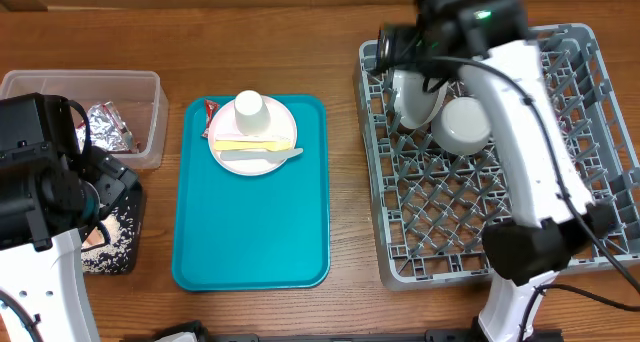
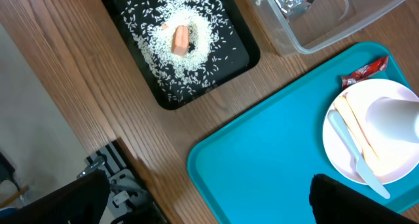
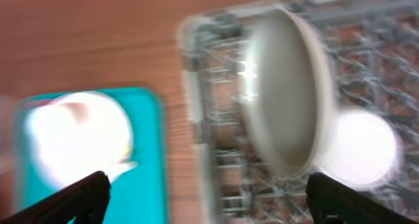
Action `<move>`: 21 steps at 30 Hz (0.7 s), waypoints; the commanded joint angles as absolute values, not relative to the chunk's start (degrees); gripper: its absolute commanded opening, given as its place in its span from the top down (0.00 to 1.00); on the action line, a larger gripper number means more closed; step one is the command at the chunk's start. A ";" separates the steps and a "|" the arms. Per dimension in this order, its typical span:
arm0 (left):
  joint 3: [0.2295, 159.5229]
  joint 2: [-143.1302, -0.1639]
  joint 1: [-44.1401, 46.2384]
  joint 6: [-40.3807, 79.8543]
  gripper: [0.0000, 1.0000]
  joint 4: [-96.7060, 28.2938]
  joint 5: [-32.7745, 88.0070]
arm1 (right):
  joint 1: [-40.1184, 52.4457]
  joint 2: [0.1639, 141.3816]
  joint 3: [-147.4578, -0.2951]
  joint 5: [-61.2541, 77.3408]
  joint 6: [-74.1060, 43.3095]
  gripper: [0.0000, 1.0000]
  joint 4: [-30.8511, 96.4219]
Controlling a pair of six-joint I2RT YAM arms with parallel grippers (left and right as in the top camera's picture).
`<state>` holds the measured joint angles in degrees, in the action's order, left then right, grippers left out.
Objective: Sort waste into correct bins and load items into the dishwasher rack
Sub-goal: 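Lower the plate upright into the rack slots beside the bowl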
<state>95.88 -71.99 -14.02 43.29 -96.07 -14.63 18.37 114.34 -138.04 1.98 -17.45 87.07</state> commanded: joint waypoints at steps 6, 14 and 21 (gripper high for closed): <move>96.75 -71.24 -14.33 42.61 0.00 -96.14 -15.57 | 20.86 111.87 -142.58 23.46 -9.98 0.00 87.18; 96.75 -71.24 -14.33 42.61 0.00 -96.14 -15.57 | 27.05 117.38 -133.62 23.33 -10.24 0.00 79.26; 96.75 -71.24 -14.33 42.61 0.00 -96.14 -15.57 | 28.12 121.01 -127.35 22.87 -12.21 0.00 74.61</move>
